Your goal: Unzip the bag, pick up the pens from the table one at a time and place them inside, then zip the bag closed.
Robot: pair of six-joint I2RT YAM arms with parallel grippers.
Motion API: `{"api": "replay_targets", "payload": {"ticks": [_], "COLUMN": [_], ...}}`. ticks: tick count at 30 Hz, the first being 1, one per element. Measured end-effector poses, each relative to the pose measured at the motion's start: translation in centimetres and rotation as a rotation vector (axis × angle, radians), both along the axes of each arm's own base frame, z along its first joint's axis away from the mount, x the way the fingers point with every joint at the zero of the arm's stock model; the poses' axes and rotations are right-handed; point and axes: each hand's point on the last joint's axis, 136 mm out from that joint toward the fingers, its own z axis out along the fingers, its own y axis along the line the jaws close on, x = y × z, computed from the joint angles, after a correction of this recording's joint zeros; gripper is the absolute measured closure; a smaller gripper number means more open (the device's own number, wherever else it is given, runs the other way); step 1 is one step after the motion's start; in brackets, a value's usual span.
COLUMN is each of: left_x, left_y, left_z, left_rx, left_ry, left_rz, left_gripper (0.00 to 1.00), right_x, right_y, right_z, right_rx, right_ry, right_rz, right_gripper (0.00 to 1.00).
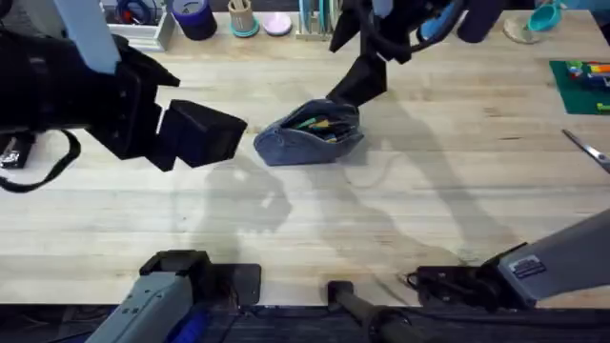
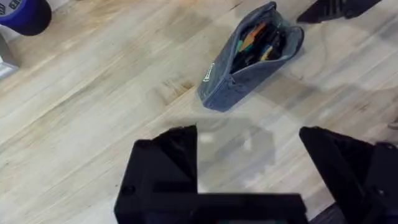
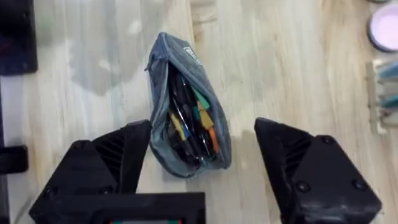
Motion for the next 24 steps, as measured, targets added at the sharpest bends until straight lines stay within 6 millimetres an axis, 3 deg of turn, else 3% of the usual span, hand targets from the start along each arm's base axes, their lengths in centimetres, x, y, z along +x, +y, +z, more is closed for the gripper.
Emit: {"api": "replay_targets", "payload": {"ticks": [17, 24], "left_x": [0.0, 0.0], "left_y": [0.0, 0.0], "left_z": [0.0, 0.0], "left_rx": [0.000, 0.000], "left_ry": [0.000, 0.000], "left_rz": [0.000, 0.000], "left_gripper": [0.006, 0.006], "right_x": [-1.1, -0.8], "right_y": [-3.0, -4.8], "right_z": [6.4, 7.1], "right_rx": [0.018, -0.003], "right_ry": [-0.054, -0.031], "right_rz": [-0.310, -0.505], "right_gripper": [0.006, 0.005]}}
